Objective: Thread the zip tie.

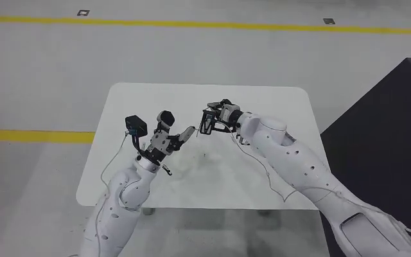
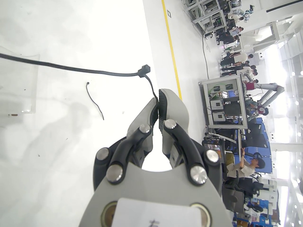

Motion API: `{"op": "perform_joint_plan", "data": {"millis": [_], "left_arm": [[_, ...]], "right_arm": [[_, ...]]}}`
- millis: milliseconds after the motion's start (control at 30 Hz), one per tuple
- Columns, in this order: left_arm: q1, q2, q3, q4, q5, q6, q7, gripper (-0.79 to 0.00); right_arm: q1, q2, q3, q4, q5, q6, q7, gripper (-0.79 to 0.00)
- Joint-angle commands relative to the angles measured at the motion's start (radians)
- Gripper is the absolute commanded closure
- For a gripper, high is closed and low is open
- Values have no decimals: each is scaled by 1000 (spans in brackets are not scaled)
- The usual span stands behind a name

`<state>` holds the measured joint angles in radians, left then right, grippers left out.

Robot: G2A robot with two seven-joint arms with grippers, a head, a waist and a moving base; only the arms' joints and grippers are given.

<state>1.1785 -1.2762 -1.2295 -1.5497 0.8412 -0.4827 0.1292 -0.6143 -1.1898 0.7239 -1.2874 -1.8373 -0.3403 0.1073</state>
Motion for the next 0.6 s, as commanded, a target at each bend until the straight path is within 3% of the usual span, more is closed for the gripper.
{"op": "perform_joint_plan", "data": {"millis": [0, 200, 300, 567], "left_arm": [[0, 0, 0, 0, 0, 0, 0, -785], [15, 1, -21, -22, -15, 38, 8, -785], [34, 7, -65, -39, -10, 72, -13, -785], [62, 8, -124, -71, -113, 121, -17, -785]], "right_arm": [[0, 0, 0, 0, 0, 0, 0, 0], [-12, 1, 7, 1, 9, -6, -20, 0], [7, 0, -16, 3, -63, -84, -4, 0], [69, -56, -152, 31, -162, -214, 43, 0]]}}
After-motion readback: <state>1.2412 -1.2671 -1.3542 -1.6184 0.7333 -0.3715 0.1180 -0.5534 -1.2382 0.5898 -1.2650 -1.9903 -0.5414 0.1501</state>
